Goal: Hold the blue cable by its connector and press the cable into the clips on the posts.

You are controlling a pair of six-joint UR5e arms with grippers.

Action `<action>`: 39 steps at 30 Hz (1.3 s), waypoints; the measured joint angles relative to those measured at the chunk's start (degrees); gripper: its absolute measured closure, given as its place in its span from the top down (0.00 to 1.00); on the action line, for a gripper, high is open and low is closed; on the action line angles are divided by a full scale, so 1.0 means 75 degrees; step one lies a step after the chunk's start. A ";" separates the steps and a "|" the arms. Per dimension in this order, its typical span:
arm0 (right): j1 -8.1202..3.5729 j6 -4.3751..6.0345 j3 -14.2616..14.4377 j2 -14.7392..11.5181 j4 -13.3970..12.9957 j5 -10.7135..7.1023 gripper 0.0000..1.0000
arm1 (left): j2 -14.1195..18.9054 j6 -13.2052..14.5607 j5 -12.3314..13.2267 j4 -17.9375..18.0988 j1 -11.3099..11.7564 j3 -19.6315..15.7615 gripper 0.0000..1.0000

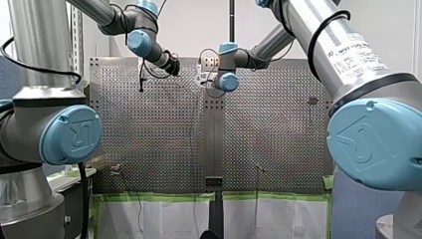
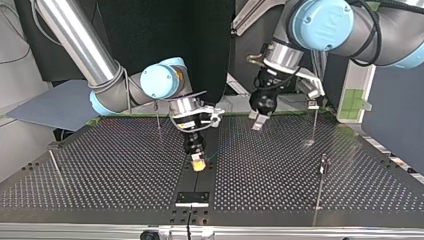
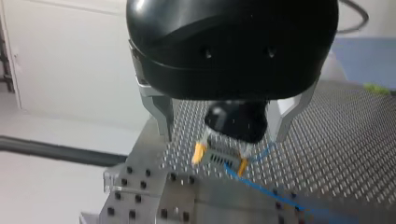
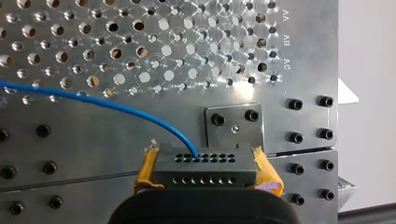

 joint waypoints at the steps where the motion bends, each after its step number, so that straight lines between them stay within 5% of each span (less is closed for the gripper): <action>1: 0.0003 0.0001 0.0000 -0.0002 0.0012 -0.0002 0.00 | 0.0000 0.0053 -0.0056 -0.0006 0.0024 0.0000 1.00; 14: 0.0034 -0.0017 0.0000 -0.0213 0.0423 -0.0012 0.00 | -0.0166 -0.0037 -0.0860 -0.0035 0.0293 0.0000 1.00; 27: 0.0291 -0.0177 0.0000 -0.0904 0.0993 -0.0014 0.00 | -0.0443 -0.0458 -0.0867 -0.0050 0.0471 0.0011 1.00; 39: 0.0407 -0.0330 0.0064 -0.0972 0.1326 0.0032 0.00 | -0.0443 -0.1004 -0.0828 -0.0200 0.0549 0.0082 1.00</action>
